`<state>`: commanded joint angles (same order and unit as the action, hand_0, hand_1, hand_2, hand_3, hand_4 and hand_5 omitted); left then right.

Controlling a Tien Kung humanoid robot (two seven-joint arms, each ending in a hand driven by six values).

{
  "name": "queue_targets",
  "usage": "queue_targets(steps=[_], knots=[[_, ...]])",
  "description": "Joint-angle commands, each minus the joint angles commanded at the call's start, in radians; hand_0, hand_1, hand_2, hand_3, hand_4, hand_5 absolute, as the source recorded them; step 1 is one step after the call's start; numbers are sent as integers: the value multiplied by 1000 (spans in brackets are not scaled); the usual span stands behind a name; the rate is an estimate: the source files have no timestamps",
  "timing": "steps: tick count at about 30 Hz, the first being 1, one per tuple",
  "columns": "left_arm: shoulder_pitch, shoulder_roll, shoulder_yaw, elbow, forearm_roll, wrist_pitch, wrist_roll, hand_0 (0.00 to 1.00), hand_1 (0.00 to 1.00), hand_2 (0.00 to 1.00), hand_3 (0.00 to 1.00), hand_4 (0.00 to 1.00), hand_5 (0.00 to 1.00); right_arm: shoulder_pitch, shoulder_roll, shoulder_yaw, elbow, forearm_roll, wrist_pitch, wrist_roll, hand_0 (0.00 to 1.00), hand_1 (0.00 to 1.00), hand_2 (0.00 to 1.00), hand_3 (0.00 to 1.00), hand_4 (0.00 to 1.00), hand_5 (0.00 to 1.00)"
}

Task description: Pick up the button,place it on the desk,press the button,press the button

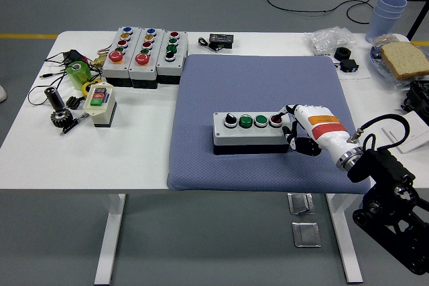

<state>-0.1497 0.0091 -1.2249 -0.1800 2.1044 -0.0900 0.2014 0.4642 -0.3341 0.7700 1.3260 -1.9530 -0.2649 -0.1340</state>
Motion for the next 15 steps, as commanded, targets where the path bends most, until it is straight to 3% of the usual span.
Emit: queue_targets(steps=[15], knots=[[-12, 1, -2, 0, -6, 2, 0, 651, 633, 635, 552, 324, 854, 8, -5, -7, 9, -2, 41, 5, 224, 2, 250, 597, 517, 2]])
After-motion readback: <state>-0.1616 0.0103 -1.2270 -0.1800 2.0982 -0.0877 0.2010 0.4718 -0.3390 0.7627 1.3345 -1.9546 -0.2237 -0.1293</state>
